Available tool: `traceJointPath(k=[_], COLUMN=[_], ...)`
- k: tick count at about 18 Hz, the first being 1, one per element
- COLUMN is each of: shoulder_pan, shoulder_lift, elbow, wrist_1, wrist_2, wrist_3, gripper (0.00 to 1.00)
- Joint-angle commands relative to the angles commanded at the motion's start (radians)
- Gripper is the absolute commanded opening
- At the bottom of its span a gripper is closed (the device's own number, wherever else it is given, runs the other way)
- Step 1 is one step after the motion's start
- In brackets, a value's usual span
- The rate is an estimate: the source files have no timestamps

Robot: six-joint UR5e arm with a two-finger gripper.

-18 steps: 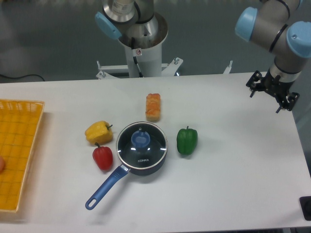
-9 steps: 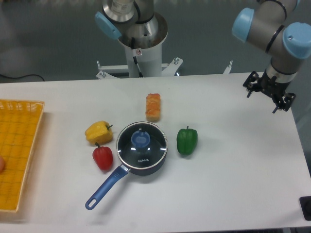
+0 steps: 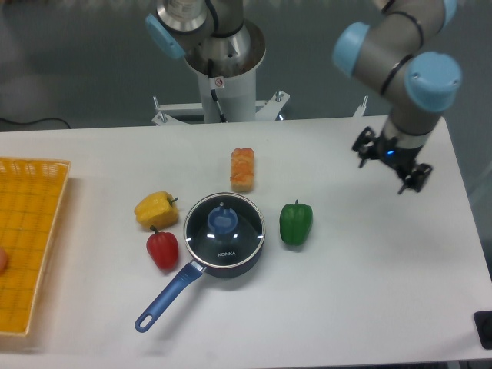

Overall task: Open the lid
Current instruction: 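Move the gripper over the saucepan's glass lid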

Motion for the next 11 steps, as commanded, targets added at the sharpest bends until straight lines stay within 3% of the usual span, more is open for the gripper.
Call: traceJointPath(k=[11], shoulder_pan=[-0.150], shoulder_lift=[0.049], elbow=[-0.060], wrist_1=[0.040], wrist_2=[-0.017], wrist_3=[-0.164], gripper=[1.00])
